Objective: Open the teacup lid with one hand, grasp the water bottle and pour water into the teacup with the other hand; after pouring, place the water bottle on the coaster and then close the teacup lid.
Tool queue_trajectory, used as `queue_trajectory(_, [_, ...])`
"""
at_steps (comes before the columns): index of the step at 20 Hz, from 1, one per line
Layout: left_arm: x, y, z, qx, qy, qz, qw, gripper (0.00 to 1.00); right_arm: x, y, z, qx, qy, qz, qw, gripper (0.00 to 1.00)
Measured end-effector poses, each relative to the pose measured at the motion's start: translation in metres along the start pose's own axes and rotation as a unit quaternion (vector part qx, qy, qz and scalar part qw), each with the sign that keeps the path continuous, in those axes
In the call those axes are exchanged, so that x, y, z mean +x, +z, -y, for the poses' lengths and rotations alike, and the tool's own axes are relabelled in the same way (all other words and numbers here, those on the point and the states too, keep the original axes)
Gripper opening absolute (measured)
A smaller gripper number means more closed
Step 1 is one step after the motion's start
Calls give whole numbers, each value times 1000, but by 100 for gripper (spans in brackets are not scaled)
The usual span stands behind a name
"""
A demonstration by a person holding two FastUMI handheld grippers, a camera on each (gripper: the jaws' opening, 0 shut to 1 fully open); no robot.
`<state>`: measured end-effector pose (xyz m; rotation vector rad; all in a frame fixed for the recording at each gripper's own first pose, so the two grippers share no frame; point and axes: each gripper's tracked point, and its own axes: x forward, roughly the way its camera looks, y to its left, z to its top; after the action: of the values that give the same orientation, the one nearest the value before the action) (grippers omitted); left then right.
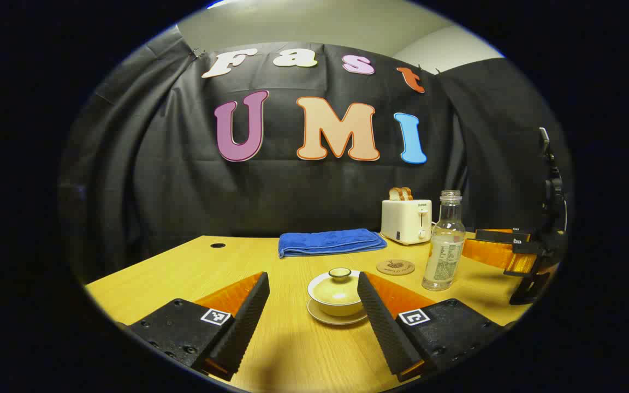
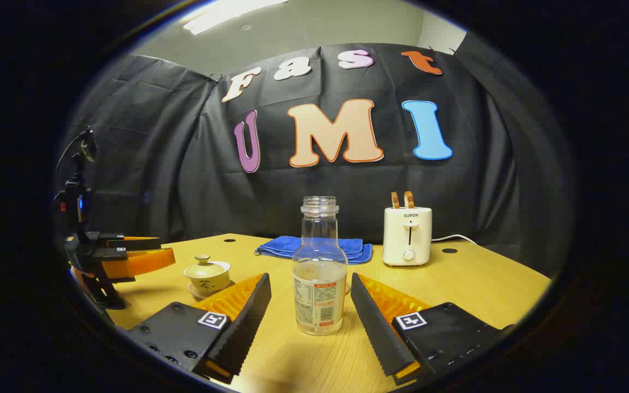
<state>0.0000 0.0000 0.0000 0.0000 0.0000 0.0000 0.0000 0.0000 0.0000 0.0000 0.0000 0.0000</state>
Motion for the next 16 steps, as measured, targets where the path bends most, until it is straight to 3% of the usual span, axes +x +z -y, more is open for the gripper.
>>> queue_trajectory(1, [1, 0, 0, 0, -1, 0, 1000, 95, 0, -2, 0, 0, 0, 1, 1000, 95])
queue_trajectory(13, [1, 0, 2, 0, -6, 3, 1000, 95, -2, -1, -2, 0, 13, -1, 1000, 93])
queue_trajectory(16, [2, 0, 1, 0, -5, 4, 1000, 95, -2, -1, -12, 1, 44, -1, 999, 92])
